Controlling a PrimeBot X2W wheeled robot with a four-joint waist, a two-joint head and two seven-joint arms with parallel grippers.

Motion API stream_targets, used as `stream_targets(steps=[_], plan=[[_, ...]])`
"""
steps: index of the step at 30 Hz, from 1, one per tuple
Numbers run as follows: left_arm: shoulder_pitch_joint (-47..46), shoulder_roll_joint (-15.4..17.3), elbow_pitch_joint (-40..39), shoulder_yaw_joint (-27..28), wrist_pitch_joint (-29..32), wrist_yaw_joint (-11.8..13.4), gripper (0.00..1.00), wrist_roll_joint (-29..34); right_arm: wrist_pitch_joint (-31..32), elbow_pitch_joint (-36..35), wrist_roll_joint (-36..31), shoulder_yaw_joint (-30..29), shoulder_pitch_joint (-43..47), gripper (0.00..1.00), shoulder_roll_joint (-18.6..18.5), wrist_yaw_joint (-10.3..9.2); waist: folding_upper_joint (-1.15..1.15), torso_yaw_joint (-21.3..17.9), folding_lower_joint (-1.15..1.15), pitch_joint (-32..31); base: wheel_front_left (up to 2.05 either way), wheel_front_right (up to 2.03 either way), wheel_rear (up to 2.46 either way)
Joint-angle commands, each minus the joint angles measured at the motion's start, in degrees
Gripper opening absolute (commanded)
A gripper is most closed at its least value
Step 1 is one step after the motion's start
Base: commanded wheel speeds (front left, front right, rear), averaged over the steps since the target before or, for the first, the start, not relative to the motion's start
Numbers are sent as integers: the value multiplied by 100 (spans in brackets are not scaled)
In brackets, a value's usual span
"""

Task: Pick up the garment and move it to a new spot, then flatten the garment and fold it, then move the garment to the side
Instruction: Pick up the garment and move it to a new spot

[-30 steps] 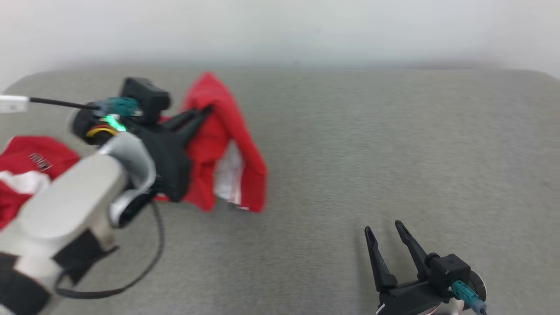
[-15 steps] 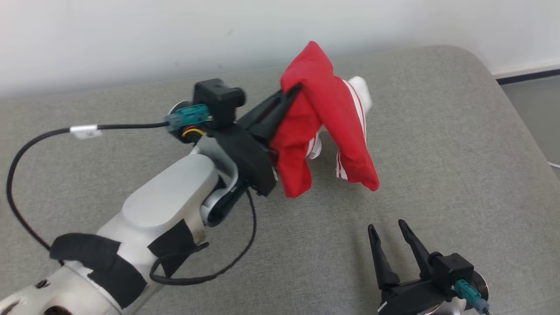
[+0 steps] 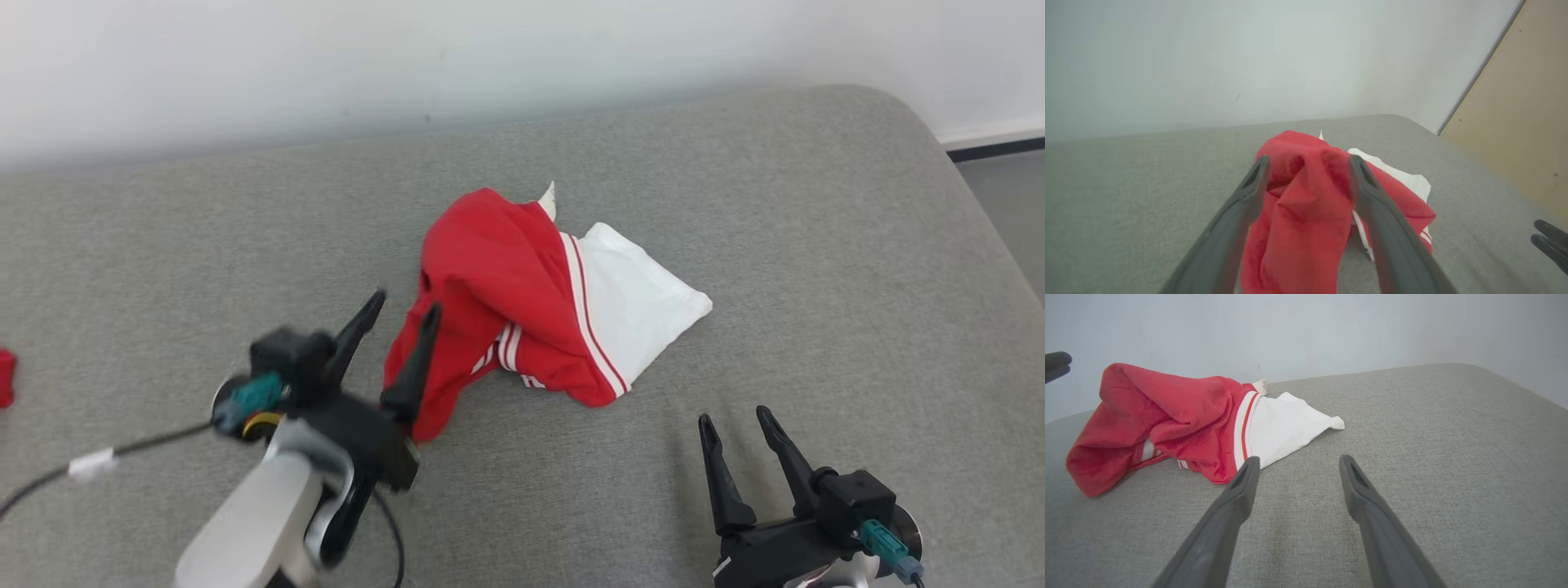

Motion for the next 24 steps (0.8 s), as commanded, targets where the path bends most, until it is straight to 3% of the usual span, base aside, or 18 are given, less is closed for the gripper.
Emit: stream_targets(steps=[1, 8, 15, 24], plan=[[312, 5, -125, 323, -18, 7, 100, 203, -1, -3, -78, 7, 11, 100, -3, -12, 0, 128, 0, -107, 0, 0, 0], [1685, -140, -724, 1606, -19, 25, 100, 1169, -2, 27, -107, -91, 190, 100, -11, -12, 0, 383, 0, -363, 0, 0, 0], [3015, -578, -1472, 3049, -19, 132, 100, 2019, -2, 57, -164, -172, 401, 100, -1, -12, 0, 520, 0, -693, 0, 0, 0], [3973, -938, -2033, 3911, -19, 67, 100, 2756, -1, 38, -156, -287, 577, 100, 13, -12, 0, 664, 0, -844, 0, 0, 0]])
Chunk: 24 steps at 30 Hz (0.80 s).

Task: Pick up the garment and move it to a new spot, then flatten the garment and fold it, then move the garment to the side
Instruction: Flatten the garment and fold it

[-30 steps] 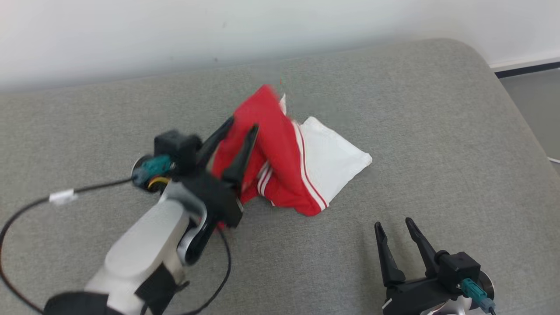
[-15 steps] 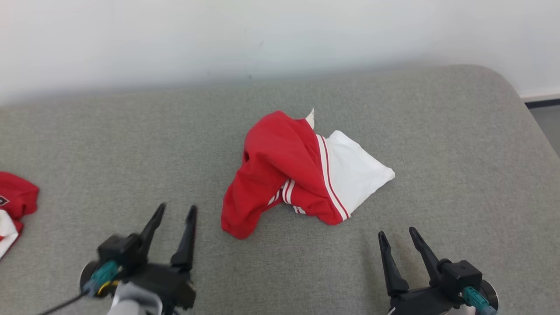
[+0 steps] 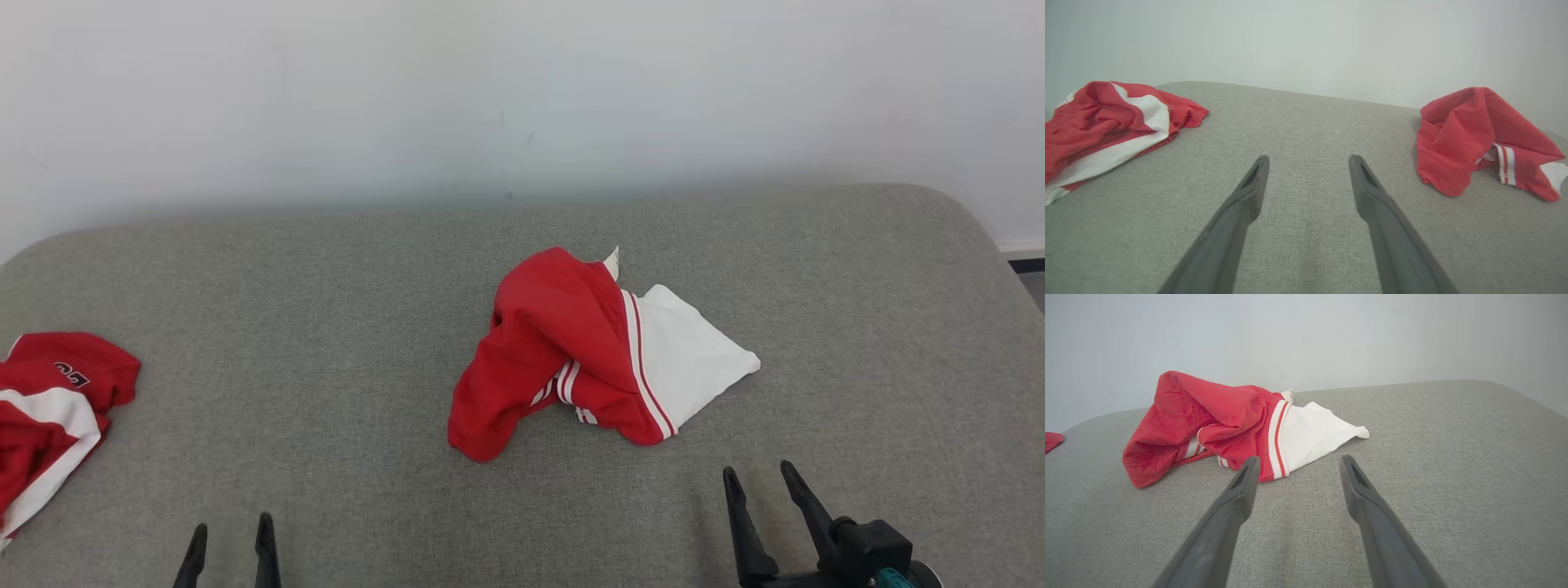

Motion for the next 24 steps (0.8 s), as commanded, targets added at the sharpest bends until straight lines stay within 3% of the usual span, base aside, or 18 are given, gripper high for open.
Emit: stream_targets(steps=[1, 7, 16, 24], plan=[[113, -30, -38, 55, -19, -22, 100, 60, 0, -2, 16, -26, 71, 100, -3, -12, 1, 54, 1, -50, 0, 0, 0], [522, -105, -214, 230, -19, -34, 100, 263, 0, 10, 36, -70, 157, 100, 6, -12, 1, 90, 1, -128, 0, 0, 0], [634, -116, -214, -10, -19, -29, 100, 50, 0, 40, 23, -297, 61, 100, 24, -12, 1, 249, 1, -39, 0, 0, 0], [323, -118, -210, -362, -19, -7, 100, -35, -1, 188, -173, -476, -583, 100, -52, -12, 1, 583, 1, 477, 0, 0, 0]])
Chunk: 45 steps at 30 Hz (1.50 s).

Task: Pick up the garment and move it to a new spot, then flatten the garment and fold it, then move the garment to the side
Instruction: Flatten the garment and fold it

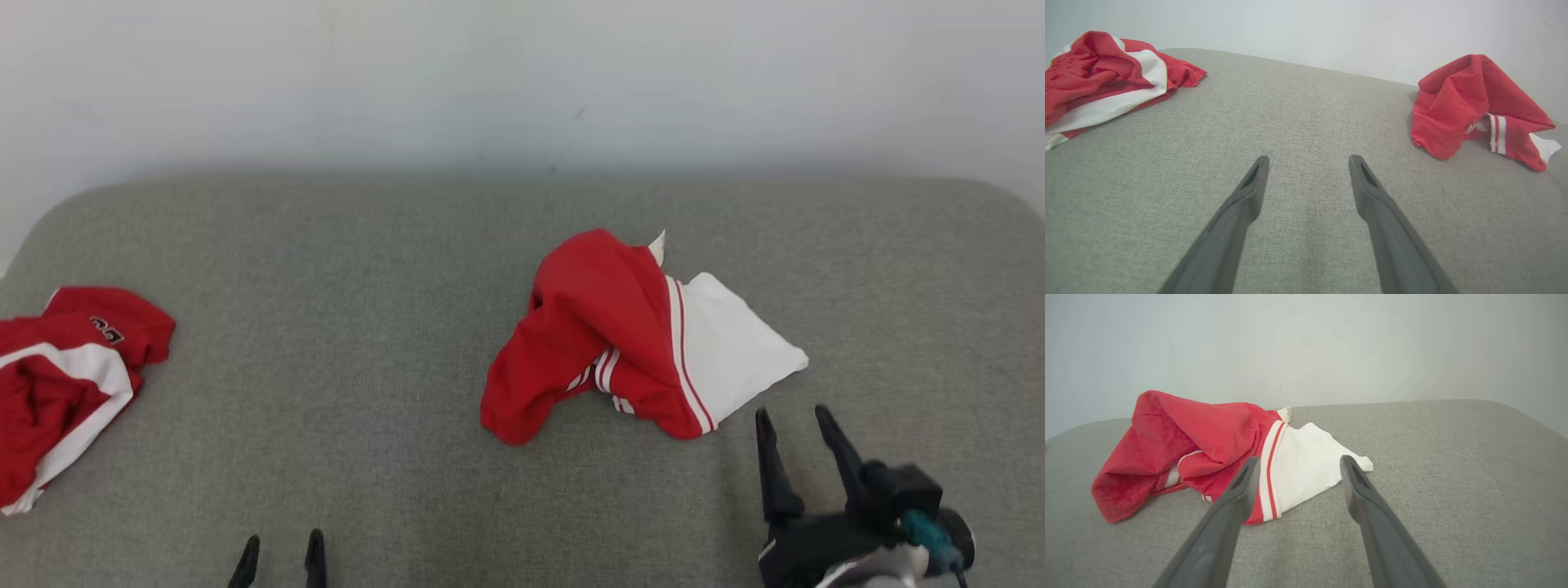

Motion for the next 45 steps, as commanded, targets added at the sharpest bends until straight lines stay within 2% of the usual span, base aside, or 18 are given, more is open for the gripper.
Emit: stream_targets(steps=[1, 7, 14, 19, 24, 29, 30, 31, 32, 37, 41, 45], plan=[[-113, -5, 2, -40, -19, 33, 100, -33, -1, 70, -56, -34, -169, 100, -60, -12, 0, 242, 0, 332, 0, 0, 0], [-359, -8, 100, -361, -19, 21, 100, 5, -2, 610, -183, 194, -1032, 100, -507, -12, 0, 569, 0, 806, 0, 0, 0], [-581, -6, 189, -613, -19, 12, 100, -46, -1, 1595, -230, 32, -1997, 100, -1021, -12, 0, 836, 0, 1142, 0, 0, 0], [-648, -8, 183, -711, -19, 2, 100, -99, -2, 2252, -138, -385, -2284, 100, -1202, -12, 0, 930, 0, 1212, 0, 0, 0], [-736, -6, 203, -816, -20, -11, 100, -143, 0, 2938, -329, -762, -2470, 100, -1400, -12, 0, 975, 0, 1261, 0, 0, 0], [-781, -7, 193, -825, -20, -24, 100, -136, 16, 3256, -377, -781, -2373, 100, -1262, -12, 0, 900, 0, 1297, 0, 0, 0], [-783, -6, 206, -826, -20, -25, 100, -139, 19, 3278, -367, -750, -2330, 74, -1234, -12, 0, 879, 0, 1291, 0, 0, 0], [-799, -8, 217, -836, -20, -27, 100, -134, 20, 3291, -348, -722, -2285, 21, -1211, -12, 0, 860, 0, 1281, 0, 0, 0], [-814, -7, 225, -847, -20, -28, 100, -131, 23, 3318, -334, -687, -2245, 0, -1196, -12, 0, 843, 0, 1264, 0, 0, 0], [-839, -7, 243, -875, -20, -33, 100, -165, 21, 3179, -218, -604, -2085, 0, -1255, -12, 0, 772, 0, 1133, 0, 0, 0], [-755, -7, 211, -920, -20, -45, 100, -254, -2, 2561, -300, -730, -2136, 0, -1502, -12, 0, 684, 0, 979, 0, 0, 0], [-712, -3, 300, -1048, -20, -40, 100, -272, -2, 2195, -502, -924, -2301, 0, -1585, -12, 0, 636, 0, 939, 0, 0, 0]])
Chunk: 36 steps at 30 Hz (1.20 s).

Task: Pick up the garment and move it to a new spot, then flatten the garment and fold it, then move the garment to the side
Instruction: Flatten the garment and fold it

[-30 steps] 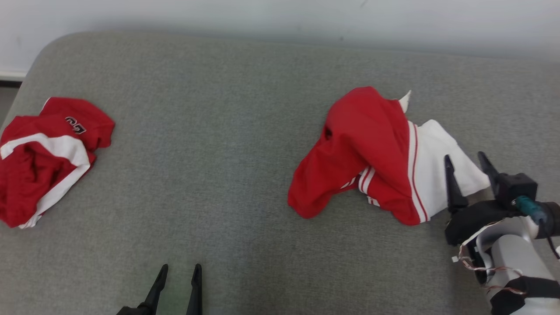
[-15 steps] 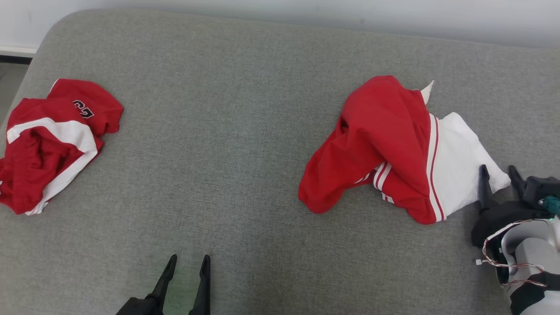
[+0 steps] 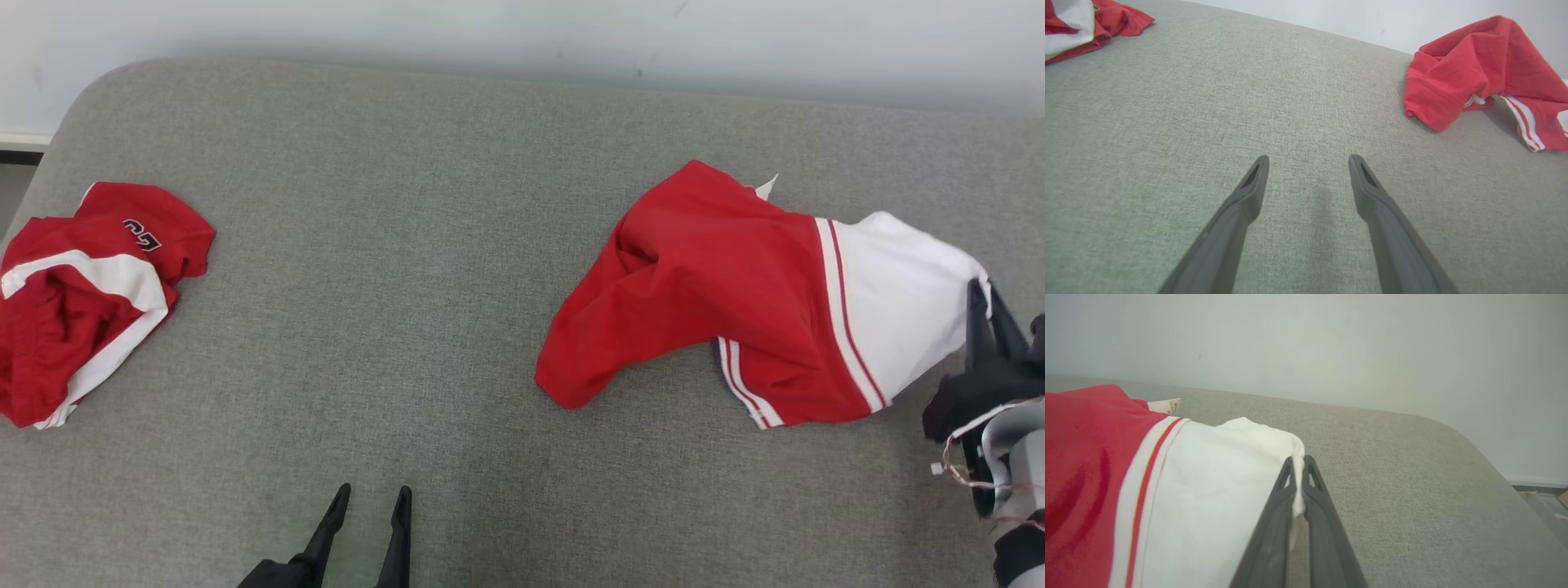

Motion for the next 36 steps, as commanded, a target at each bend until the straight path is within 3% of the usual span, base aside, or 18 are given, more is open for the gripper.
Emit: stream_targets(steps=[1, 11, 18, 19, 20, 21, 24, 29, 36], plan=[[21, 4, 19, -46, -20, 3, 100, -25, 0, -131, -101, -72, -148, 0, -3, -12, -1, -26, 0, -17, 0, 0, 0], [-91, 4, 39, -144, -20, 0, 100, -37, -1, -671, -256, 92, -824, 0, -176, -12, -1, 76, 0, 39, 0, 0, 0], [-163, 5, 60, -255, -20, -1, 100, -62, 0, -292, -491, -2, -1238, 0, -364, -12, -1, 190, 0, 196, 0, 0, 0], [-165, 4, 71, -267, -20, -2, 100, -59, 16, -59, -558, -85, -1312, 8, -372, -12, -1, 209, 0, 214, 0, 0, 0], [-179, 4, 83, -290, -20, -2, 100, -54, 33, 138, -635, -195, -1425, 66, -382, -12, -1, 232, 0, 238, 0, 0, 0], [-198, 4, 90, -286, -20, -2, 100, -48, 21, 257, -725, -289, -1567, 100, -373, -12, -1, 249, 0, 249, 0, 0, 0], [-219, 5, 95, -288, -20, -2, 100, -63, -1, 473, -903, -394, -1670, 100, -188, -12, -1, 295, 0, 248, 0, 0, 0], [-123, 4, 107, -140, -20, -2, 100, -64, -7, 234, -793, -310, -1322, 100, 98, -12, -1, 205, 0, 113, 0, 0, 0], [-33, 4, 125, -96, -20, 4, 100, -55, 2, -273, -337, 258, -412, 100, 441, -12, -1, -17, 0, -165, 0, 0, 0]])
